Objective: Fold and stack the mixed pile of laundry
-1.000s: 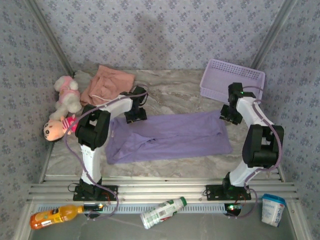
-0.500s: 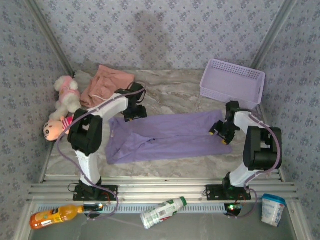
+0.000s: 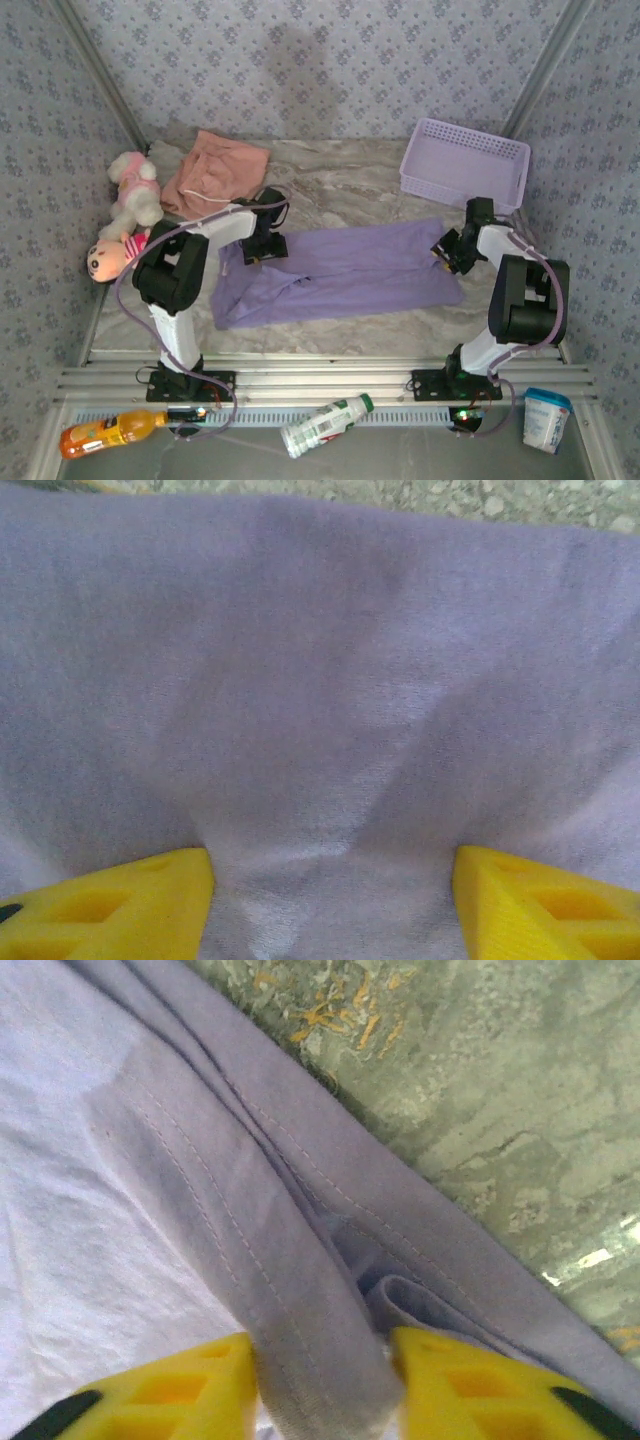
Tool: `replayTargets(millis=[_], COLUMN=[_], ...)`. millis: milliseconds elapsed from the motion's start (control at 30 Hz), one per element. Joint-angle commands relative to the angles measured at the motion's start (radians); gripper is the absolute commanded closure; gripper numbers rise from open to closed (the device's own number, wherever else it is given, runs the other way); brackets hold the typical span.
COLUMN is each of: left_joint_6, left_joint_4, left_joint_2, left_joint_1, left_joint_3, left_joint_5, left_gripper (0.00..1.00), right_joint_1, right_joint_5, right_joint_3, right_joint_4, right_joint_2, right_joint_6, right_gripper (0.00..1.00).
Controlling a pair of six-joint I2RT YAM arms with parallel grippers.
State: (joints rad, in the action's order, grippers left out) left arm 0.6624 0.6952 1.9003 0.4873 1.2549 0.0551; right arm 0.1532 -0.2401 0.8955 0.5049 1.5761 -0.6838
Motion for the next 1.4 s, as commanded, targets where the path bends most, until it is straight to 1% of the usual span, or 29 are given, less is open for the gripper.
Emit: replayTargets(millis=[0, 67, 100, 167, 233, 267, 300, 400, 500, 633, 733, 833, 933, 1000, 1100, 1167, 1267, 1367], left_joint_6=[-0.015, -0.008, -0.004, -0.001, -0.003, -0.004, -0.008, -0.017, -0.024, -0.032, -0.047, -0.072, -0.091, -0.097, -0.101, -0.101, -0.101, -0.081], left_joint_4=[-0.011, -0.012, -0.011, -0.011, -0.011, -0.01, -0.011, -0.009, 0.001, 0.045, 0.092, 0.149, 0.191, 0.194, 0.175, 0.148, 0.062, -0.034], left_joint_2=[0.051, 0.051, 0.05, 0.044, 0.038, 0.037, 0.036, 0.033, 0.022, 0.002, -0.043, -0.111, -0.187, -0.247, -0.328, -0.369, -0.417, -0.417], left_joint_1=[0.0, -0.001, 0.0, 0.001, 0.002, 0.002, 0.002, 0.001, 0.001, -0.001, 0.0, -0.005, -0.034, -0.073, -0.151, -0.206, -0.29, -0.346], left_joint_3=[-0.028, -0.034, -0.038, -0.04, -0.036, -0.035, -0.032, -0.021, -0.011, 0.038, 0.104, 0.168, 0.183, 0.149, 0.057, -0.018, -0.131, -0.203], left_joint_5=[0.026, 0.02, 0.014, 0.011, 0.012, 0.014, 0.015, 0.019, 0.023, 0.01, -0.031, -0.038, -0.027, -0.02, -0.022, -0.045, -0.088, -0.131], left_gripper=[0.34, 0.34, 0.35, 0.34, 0.34, 0.34, 0.34, 0.34, 0.34, 0.33, 0.31, 0.27, 0.23, 0.23, 0.23, 0.23, 0.24, 0.25], right_joint_1=[0.022, 0.036, 0.042, 0.044, 0.044, 0.039, 0.029, 0.006, -0.005, -0.014, -0.081, -0.188, -0.31, -0.393, -0.492, -0.533, -0.574, -0.626], right_joint_5=[0.025, 0.053, 0.075, 0.124, 0.184, 0.199, 0.215, 0.277, 0.316, 0.315, 0.265, 0.21, 0.154, 0.141, 0.139, 0.131, 0.094, 0.097], right_joint_3=[0.017, 0.035, 0.051, 0.076, 0.092, 0.095, 0.094, 0.086, 0.064, 0.04, 0.047, 0.053, 0.033, 0.01, 0.003, 0.014, 0.038, 0.116], right_joint_4=[0.009, 0.036, 0.058, 0.092, 0.118, 0.123, 0.13, 0.172, 0.22, 0.215, 0.216, 0.202, 0.133, 0.048, -0.039, -0.068, -0.098, -0.062], right_joint_2=[-0.015, -0.024, -0.033, -0.055, -0.081, -0.093, -0.104, -0.107, -0.117, -0.177, -0.221, -0.223, -0.205, -0.181, -0.132, -0.089, -0.008, 0.068], right_joint_6=[0.003, 0.036, 0.046, 0.117, 0.155, 0.172, 0.187, 0.221, 0.216, 0.194, 0.168, 0.102, 0.011, -0.039, -0.062, -0.066, -0.065, -0.048], right_gripper=[0.76, 0.85, 0.87, 0.91, 0.91, 0.9, 0.85, 0.64, 0.56, 0.54, 0.54, 0.55, 0.57, 0.58, 0.59, 0.58, 0.59, 0.59])
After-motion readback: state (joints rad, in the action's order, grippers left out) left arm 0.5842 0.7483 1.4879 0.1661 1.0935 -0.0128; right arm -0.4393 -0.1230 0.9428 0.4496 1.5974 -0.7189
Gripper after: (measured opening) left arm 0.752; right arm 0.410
